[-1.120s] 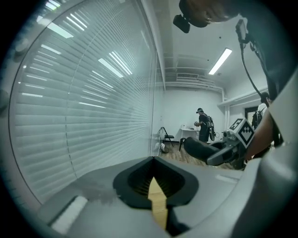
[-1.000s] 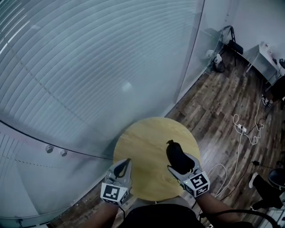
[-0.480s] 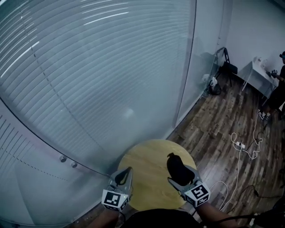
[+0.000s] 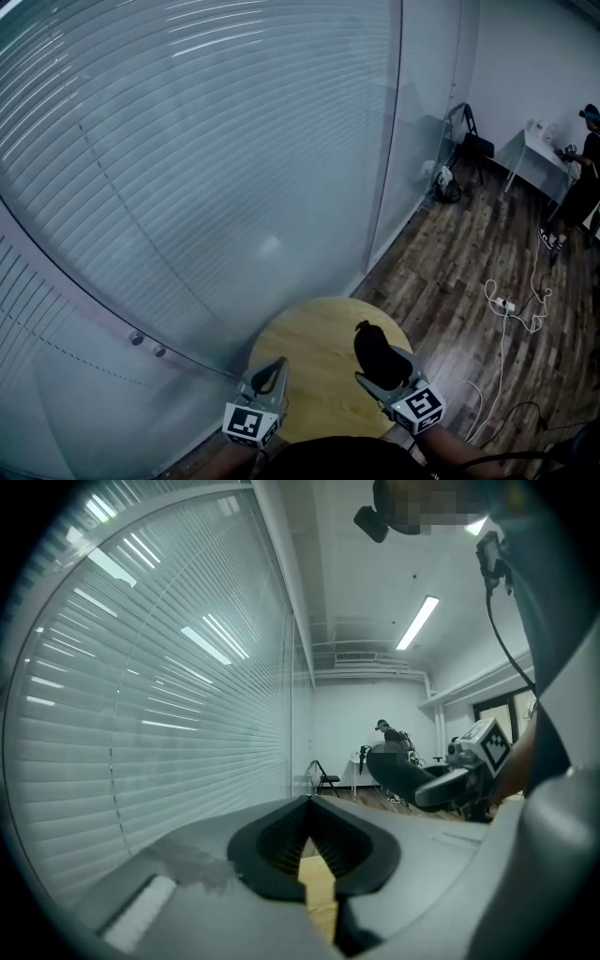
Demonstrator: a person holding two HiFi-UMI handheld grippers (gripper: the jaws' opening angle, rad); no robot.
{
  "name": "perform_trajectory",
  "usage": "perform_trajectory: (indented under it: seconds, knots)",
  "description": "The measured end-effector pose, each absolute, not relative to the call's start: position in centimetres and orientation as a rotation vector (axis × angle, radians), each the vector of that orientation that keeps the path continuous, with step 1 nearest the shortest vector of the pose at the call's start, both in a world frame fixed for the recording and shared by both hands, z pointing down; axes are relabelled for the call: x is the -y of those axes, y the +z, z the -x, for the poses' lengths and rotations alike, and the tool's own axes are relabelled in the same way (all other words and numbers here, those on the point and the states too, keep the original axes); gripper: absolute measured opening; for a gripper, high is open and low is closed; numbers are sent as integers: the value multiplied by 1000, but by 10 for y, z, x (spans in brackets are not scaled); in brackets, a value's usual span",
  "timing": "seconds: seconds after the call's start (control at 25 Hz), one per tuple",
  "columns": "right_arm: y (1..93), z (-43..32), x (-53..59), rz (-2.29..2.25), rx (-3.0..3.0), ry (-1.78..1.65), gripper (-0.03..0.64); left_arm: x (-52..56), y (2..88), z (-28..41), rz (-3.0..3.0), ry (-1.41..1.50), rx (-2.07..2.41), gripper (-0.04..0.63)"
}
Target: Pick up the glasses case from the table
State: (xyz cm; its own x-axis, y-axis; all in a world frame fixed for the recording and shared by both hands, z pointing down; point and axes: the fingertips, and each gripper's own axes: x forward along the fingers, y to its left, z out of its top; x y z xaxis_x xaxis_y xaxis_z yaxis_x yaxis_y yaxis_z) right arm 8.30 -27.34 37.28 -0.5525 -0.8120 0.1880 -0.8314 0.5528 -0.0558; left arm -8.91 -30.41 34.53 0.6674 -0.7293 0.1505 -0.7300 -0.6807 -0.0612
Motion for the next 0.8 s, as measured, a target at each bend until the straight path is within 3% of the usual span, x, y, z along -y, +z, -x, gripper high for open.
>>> perform_trajectory:
  seconds: [0.8]
  knots:
    - [367, -93, 273, -1454, 2674, 251, 362, 295, 332, 53, -2933, 272, 1189, 5]
